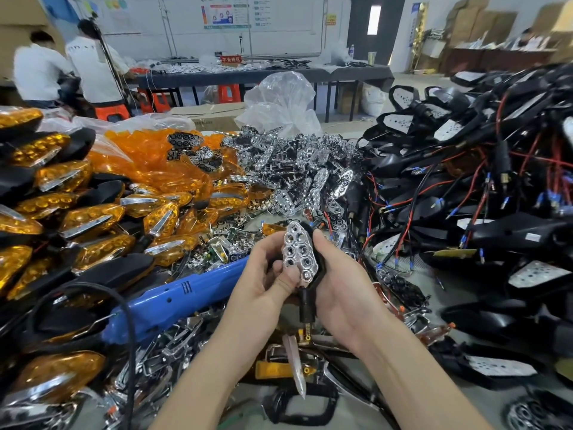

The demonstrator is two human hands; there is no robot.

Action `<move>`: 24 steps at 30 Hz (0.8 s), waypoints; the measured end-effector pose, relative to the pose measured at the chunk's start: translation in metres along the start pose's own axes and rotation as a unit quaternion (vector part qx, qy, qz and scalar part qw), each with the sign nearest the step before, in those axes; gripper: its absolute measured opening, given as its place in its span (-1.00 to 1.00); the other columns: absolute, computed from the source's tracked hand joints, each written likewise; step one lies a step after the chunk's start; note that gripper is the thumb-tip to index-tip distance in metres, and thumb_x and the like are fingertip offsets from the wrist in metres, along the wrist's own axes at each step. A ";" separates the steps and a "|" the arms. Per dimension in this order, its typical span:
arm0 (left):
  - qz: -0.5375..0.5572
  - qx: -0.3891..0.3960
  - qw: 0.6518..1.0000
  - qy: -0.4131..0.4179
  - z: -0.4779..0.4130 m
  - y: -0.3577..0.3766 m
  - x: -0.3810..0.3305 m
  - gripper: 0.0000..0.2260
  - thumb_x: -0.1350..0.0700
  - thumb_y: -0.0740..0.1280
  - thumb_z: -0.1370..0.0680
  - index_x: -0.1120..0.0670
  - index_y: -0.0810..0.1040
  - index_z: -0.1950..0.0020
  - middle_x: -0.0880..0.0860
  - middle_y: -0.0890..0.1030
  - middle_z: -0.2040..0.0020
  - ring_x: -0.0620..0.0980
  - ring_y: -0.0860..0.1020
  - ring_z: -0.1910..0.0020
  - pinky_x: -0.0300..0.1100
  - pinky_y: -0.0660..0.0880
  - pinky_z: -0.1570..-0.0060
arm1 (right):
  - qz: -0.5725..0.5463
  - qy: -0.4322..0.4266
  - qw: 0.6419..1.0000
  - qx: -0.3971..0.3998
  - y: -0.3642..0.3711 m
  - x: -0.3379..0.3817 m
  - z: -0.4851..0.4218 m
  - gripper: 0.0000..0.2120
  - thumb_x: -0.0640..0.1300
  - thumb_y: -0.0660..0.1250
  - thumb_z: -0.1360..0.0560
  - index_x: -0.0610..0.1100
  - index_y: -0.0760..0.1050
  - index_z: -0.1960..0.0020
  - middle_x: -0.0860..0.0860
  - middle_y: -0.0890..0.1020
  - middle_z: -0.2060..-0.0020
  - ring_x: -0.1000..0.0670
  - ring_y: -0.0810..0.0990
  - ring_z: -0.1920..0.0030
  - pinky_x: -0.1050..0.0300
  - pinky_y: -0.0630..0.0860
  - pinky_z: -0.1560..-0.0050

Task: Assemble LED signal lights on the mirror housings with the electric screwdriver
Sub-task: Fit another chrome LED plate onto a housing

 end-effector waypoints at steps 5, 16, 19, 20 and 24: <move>0.034 0.006 0.999 -0.014 -0.002 -0.003 0.004 -0.72 -0.01 0.39 -0.52 -0.27 0.54 -0.20 -0.20 0.65 -0.07 -0.24 0.60 -0.02 -0.28 0.55 0.00 | 0.016 -0.009 1.000 -0.004 0.001 0.002 -0.002 -0.58 0.08 0.21 -0.66 -0.19 0.58 -0.30 -0.13 0.71 0.12 -0.04 0.70 0.21 -0.01 0.68 0.20; 0.211 -0.024 0.976 -0.047 0.000 -0.009 -0.005 -0.86 0.15 0.39 -0.50 -0.08 0.66 0.18 -0.07 0.53 0.31 -0.14 0.45 0.39 -0.20 0.53 0.32 | 0.053 -0.031 0.997 -0.038 -0.007 0.015 0.001 -0.58 0.08 0.16 -0.69 -0.10 0.74 -0.02 -0.13 0.72 0.07 -0.05 0.60 0.32 0.09 0.50 0.33; 0.279 -0.053 0.956 -0.070 0.002 -0.020 -0.008 -0.84 0.18 0.37 -0.50 -0.04 0.63 0.24 -0.02 0.39 0.38 -0.09 0.37 0.45 -0.20 0.50 0.35 | 0.041 -0.050 0.996 -0.055 -0.011 0.020 0.002 -0.64 0.04 0.13 -0.72 -0.16 0.60 -0.17 -0.12 0.71 0.10 0.00 0.62 0.34 0.15 0.46 0.39; 0.285 -0.057 0.954 -0.073 0.003 -0.022 -0.007 -0.83 0.18 0.36 -0.49 -0.04 0.63 0.25 -0.02 0.38 0.39 -0.08 0.37 0.47 -0.20 0.50 0.36 | 0.037 -0.053 0.996 -0.054 -0.011 0.020 0.001 -0.65 0.04 0.13 -0.72 -0.16 0.59 -0.16 -0.12 0.70 0.10 0.00 0.64 0.32 0.15 0.45 0.39; 0.240 -0.060 0.965 -0.088 0.004 -0.019 -0.006 -0.92 0.15 0.42 -0.41 0.03 0.58 0.13 0.04 0.48 0.30 -0.07 0.33 0.49 -0.16 0.46 0.36 | 0.047 -0.059 0.996 -0.046 -0.010 0.020 0.001 -0.63 0.07 0.18 -0.69 -0.07 0.69 0.02 -0.09 0.70 0.12 -0.02 0.66 0.23 0.18 0.49 0.38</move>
Point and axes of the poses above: each hand's wrist, its own z-axis away from the middle knuckle, its own y-axis out of the palm, x = y × z, the point moved 9 cm from there along -z, towards the middle knuckle
